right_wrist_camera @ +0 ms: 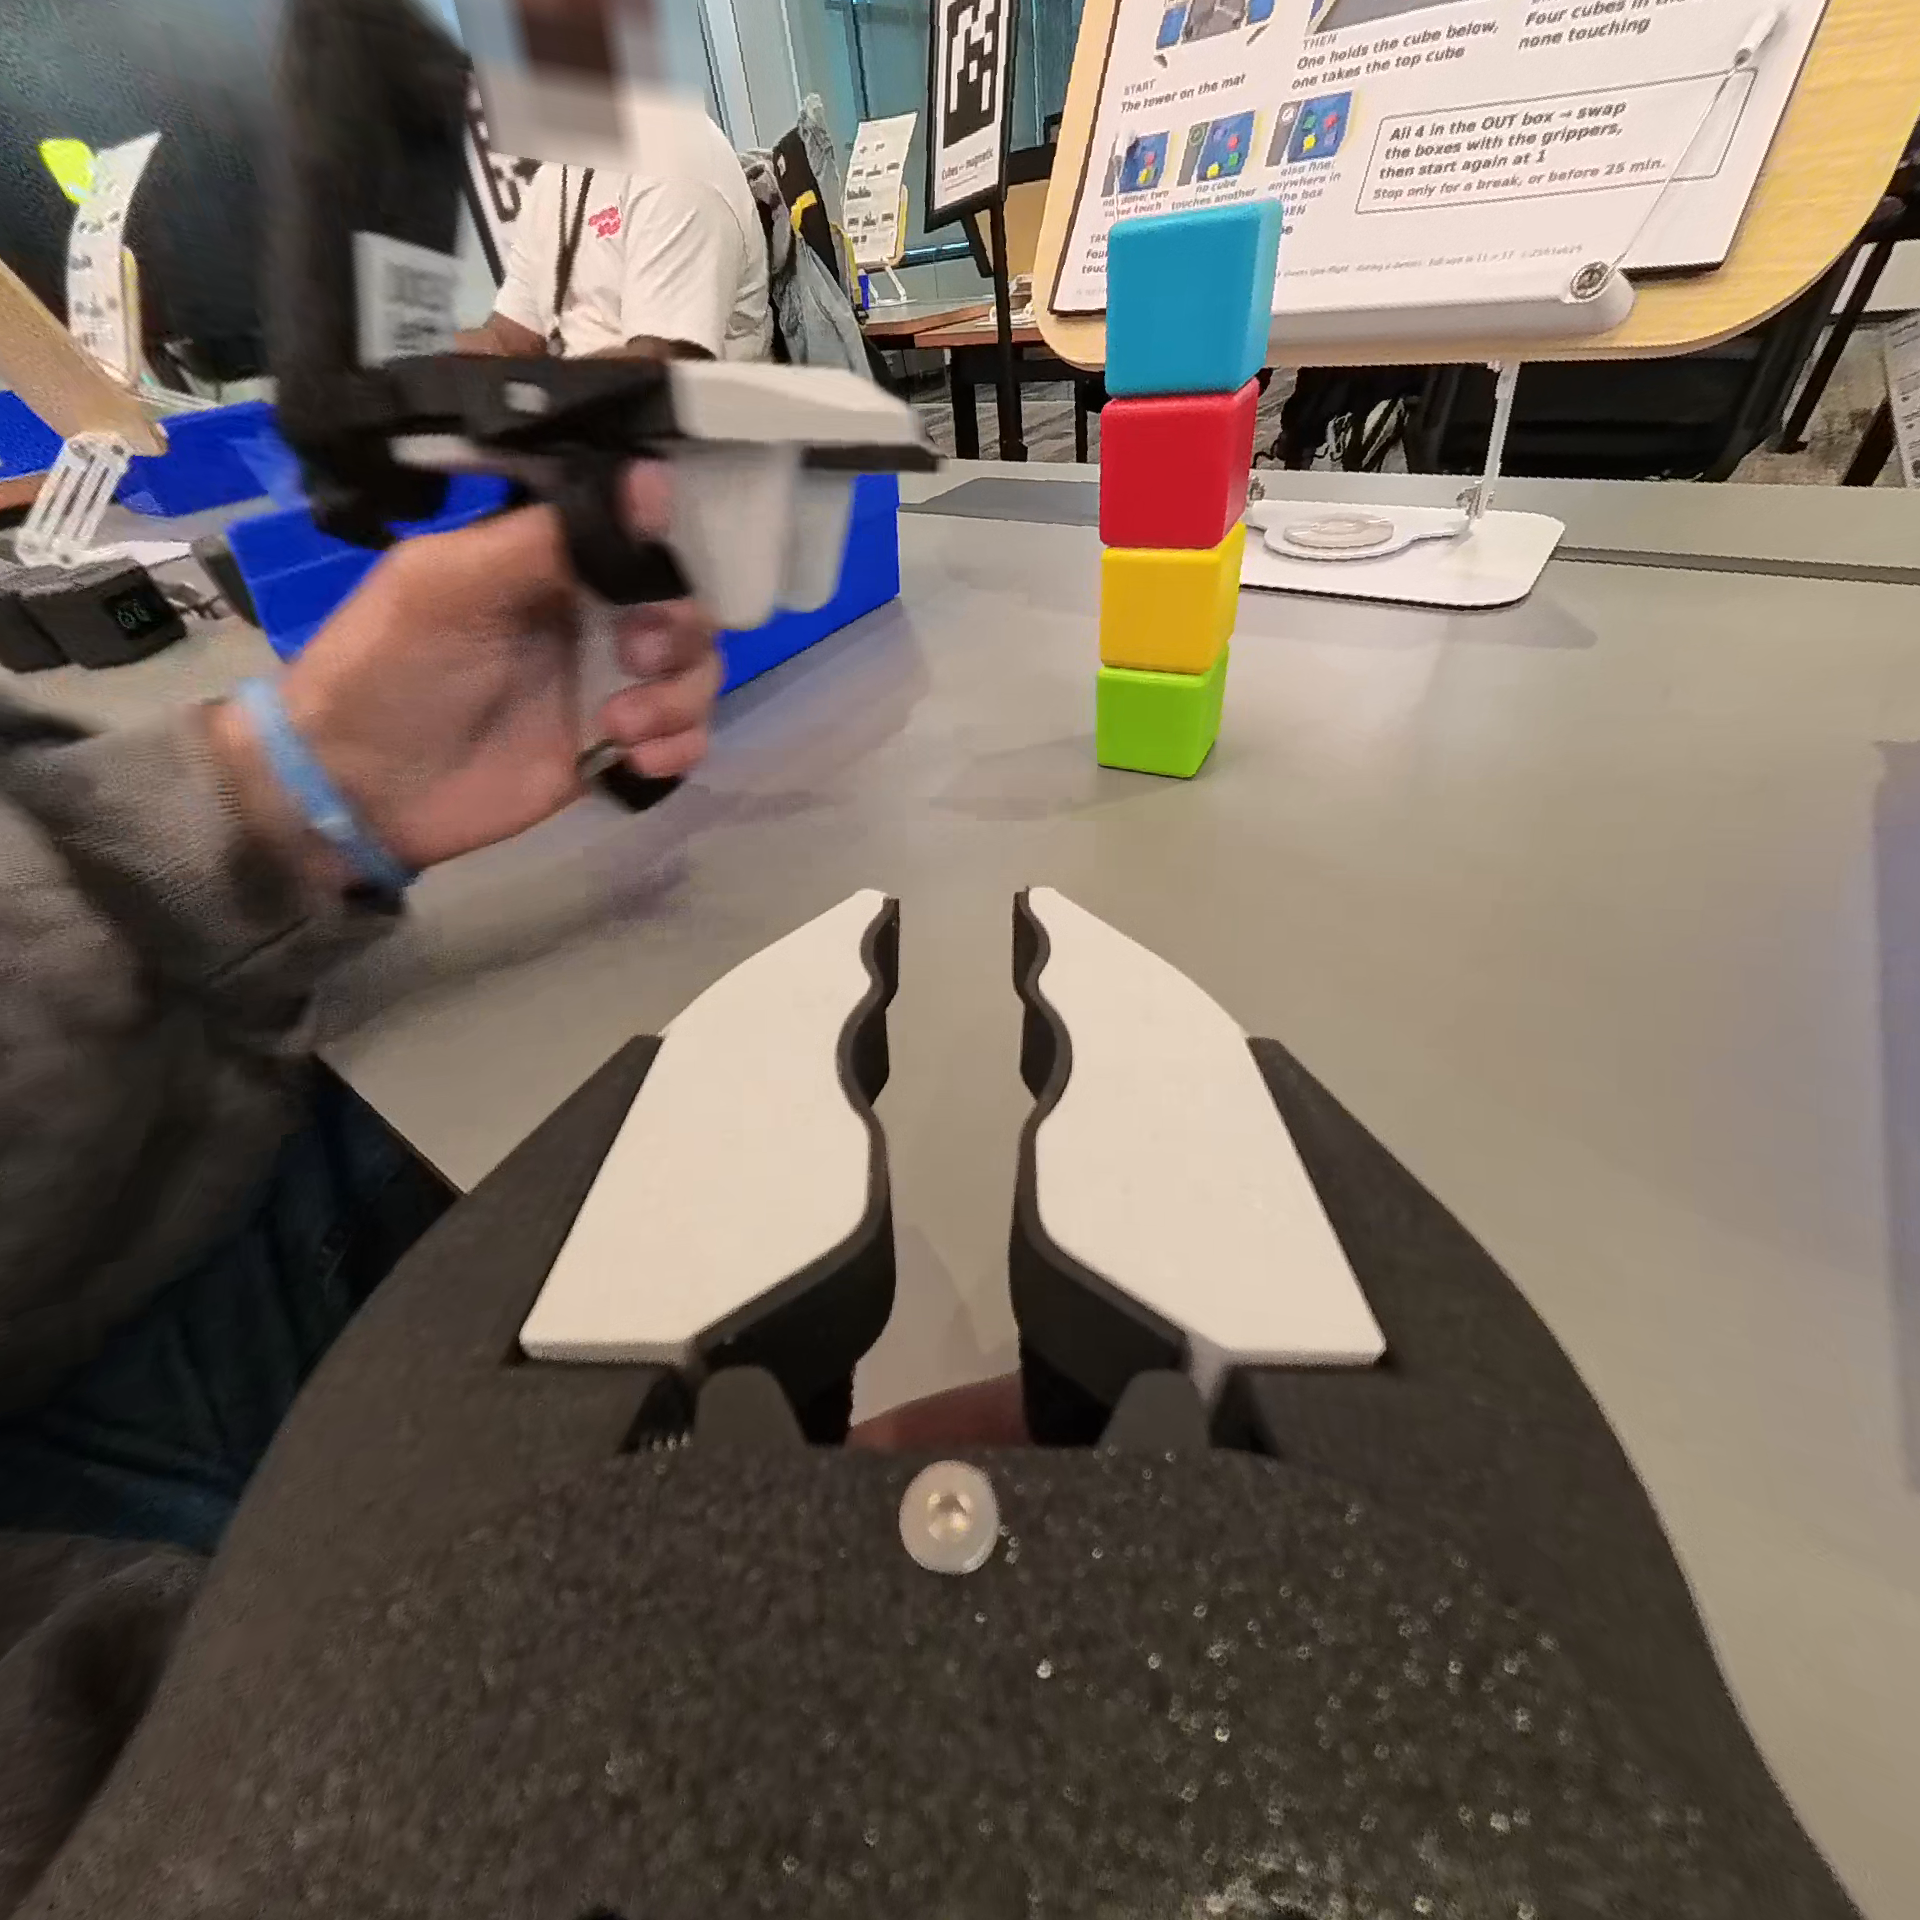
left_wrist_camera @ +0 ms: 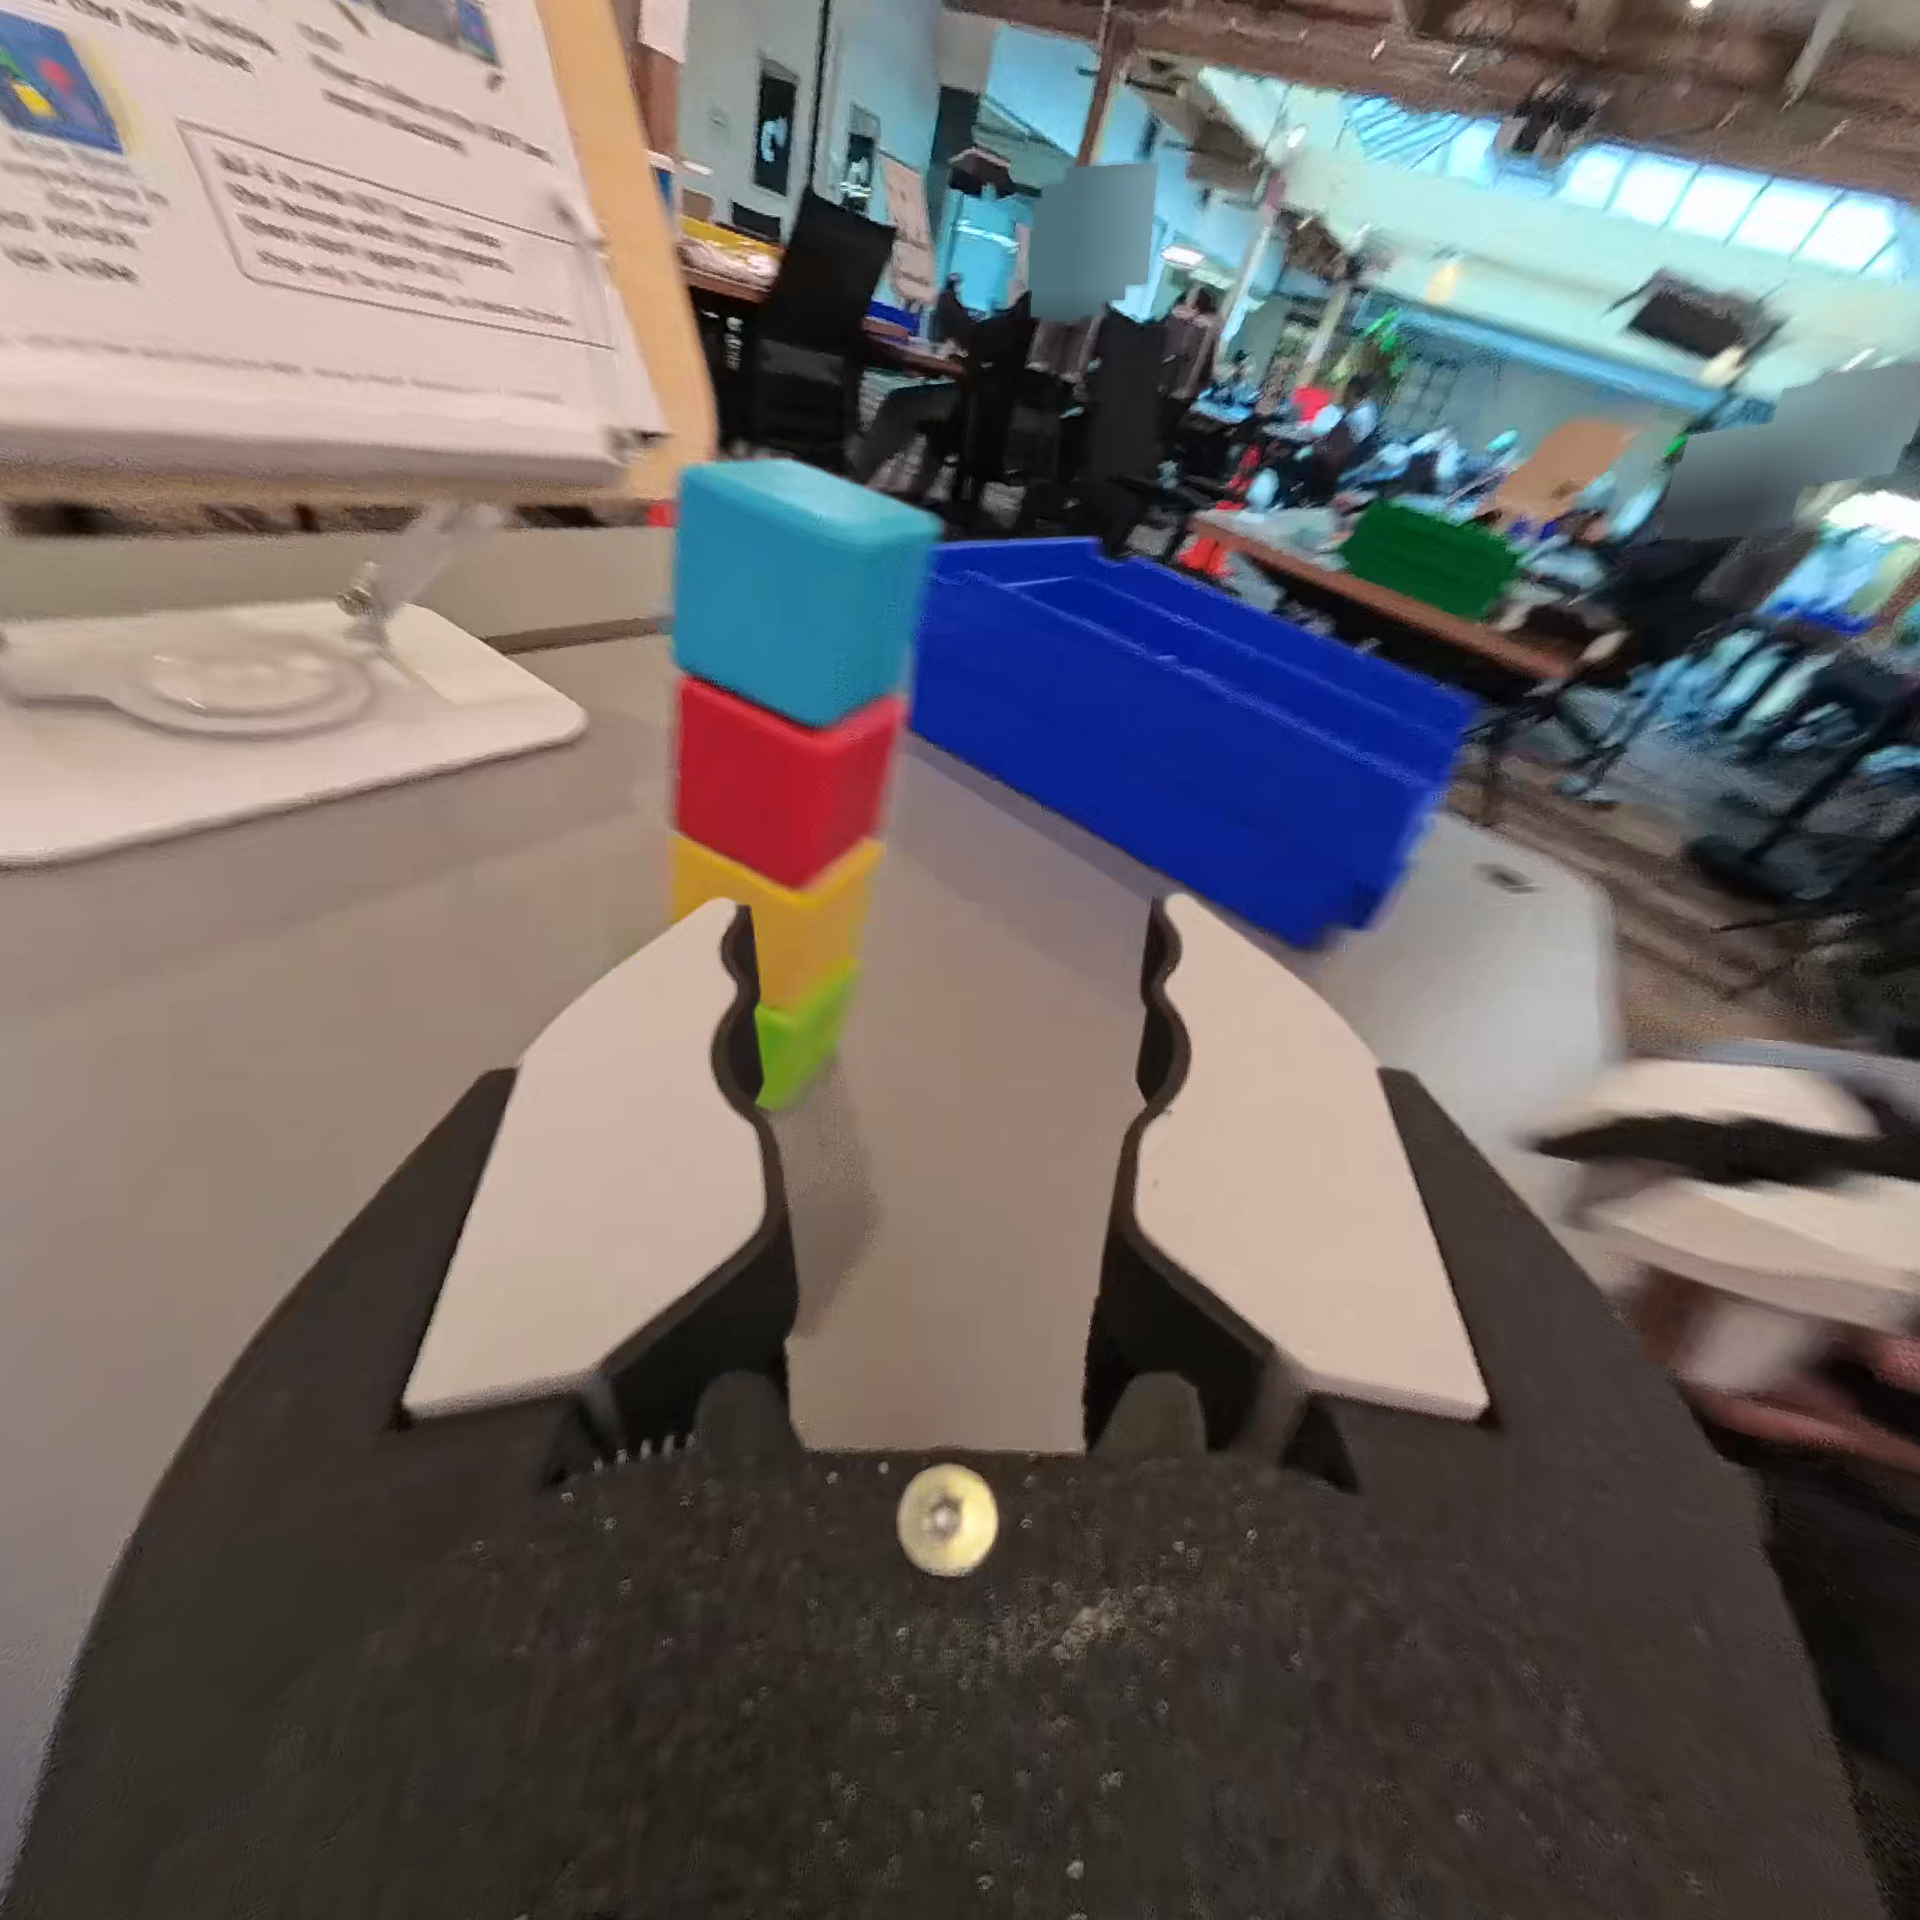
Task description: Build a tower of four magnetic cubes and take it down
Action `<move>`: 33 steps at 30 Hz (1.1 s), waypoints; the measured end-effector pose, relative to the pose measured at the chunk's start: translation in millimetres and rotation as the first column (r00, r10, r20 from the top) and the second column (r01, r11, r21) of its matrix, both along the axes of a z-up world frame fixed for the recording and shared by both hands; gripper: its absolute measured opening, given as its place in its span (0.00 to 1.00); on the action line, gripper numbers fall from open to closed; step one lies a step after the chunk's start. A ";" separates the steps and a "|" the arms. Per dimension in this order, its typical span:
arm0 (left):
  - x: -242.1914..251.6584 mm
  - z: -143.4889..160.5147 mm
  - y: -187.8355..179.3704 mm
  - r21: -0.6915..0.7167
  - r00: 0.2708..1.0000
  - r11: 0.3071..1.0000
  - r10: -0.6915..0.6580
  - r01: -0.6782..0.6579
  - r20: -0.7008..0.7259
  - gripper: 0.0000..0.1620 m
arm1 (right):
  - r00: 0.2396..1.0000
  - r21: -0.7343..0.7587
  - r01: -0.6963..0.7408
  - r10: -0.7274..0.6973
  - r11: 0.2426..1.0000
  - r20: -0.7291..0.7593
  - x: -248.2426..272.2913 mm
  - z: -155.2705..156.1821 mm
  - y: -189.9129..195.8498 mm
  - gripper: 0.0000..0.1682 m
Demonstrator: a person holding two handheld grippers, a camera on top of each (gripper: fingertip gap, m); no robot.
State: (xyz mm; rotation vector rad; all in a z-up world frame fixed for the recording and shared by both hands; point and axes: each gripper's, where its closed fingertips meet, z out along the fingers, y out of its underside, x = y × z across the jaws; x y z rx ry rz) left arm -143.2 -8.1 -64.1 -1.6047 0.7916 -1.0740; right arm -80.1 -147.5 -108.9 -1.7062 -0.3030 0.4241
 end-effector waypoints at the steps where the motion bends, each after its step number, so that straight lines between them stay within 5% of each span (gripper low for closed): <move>1: 7.2 -4.8 20.8 0.042 0.999 0.999 0.020 -0.019 -0.025 0.47 | 1.000 0.000 -0.001 0.001 1.000 -0.004 0.3 0.3 -0.1 0.12; 6: 44.4 -4.3 48.4 0.086 0.975 0.975 -0.210 0.203 0.072 0.49 | 1.000 0.000 0.004 -0.004 1.000 -0.019 4.7 1.9 -1.0 0.12; 14: 57.6 -12.8 87.8 0.190 0.972 0.954 -0.236 0.230 0.008 0.48 | 0.998 -0.013 -0.011 0.010 1.000 -0.056 5.1 2.2 -1.1 0.12; 23: 73.8 -15.6 52.3 0.190 0.839 0.823 -0.544 0.535 -0.005 0.31 | 0.997 -0.032 -0.048 0.046 0.998 -0.067 0.7 -1.8 -0.6 0.12; 33: 79.3 -16.0 44.9 0.207 0.812 0.794 -0.583 0.572 -0.010 0.30 | 0.963 0.052 -0.236 0.240 0.970 -0.120 11.3 46.8 46.5 0.13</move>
